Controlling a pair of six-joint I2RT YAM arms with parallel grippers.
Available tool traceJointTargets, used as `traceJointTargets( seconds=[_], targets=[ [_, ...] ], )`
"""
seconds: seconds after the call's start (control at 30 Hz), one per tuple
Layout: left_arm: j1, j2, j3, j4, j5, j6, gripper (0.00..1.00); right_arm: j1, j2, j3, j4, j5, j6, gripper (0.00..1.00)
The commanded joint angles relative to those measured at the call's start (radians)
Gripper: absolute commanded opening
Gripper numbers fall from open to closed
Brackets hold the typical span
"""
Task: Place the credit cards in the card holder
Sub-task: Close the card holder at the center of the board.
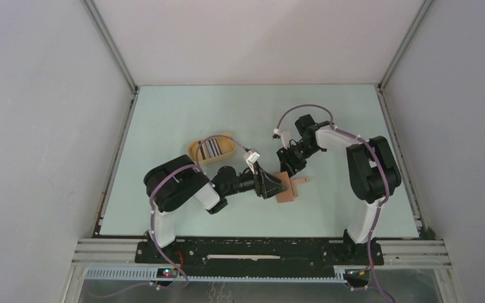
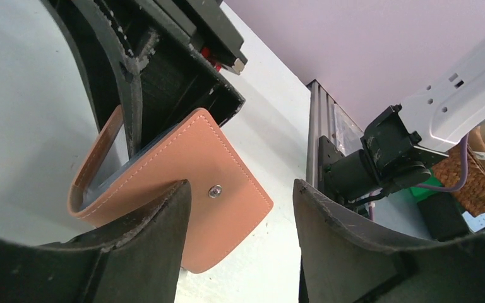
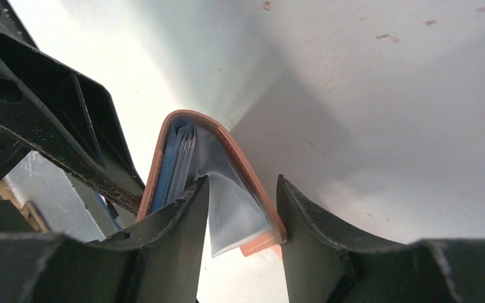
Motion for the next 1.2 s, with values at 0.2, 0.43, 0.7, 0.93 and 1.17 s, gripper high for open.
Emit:
traceJointTargets(
  seconds=[0.2, 0.43, 0.7, 0.93, 1.17],
  targets=[
    [0.006, 0.029, 0.073, -0.100, -0.034, -0.011, 0.65, -0.044, -0.151, 0.034, 0.016, 0.174, 0.050, 0.54],
    [0.007, 0.035, 0.091, -0.126, -0.037, -0.018, 0.64, -0.120, -0.278, -0.002, 0.021, 0.192, -0.004, 0.53],
    [0.007, 0.021, 0.147, -0.307, -0.091, 0.005, 0.55, -0.230, -0.464, -0.083, -0.026, -0.066, -0.112, 0.52],
    [-0.020, -0.012, 0.212, -0.557, -0.176, 0.076, 0.40, -0.283, -0.300, -0.104, -0.114, -0.036, -0.099, 0.48],
    [-0.053, -0.035, 0.244, -0.698, -0.259, 0.139, 0.30, -0.301, -0.193, -0.101, -0.061, 0.095, -0.040, 0.45]
  ],
)
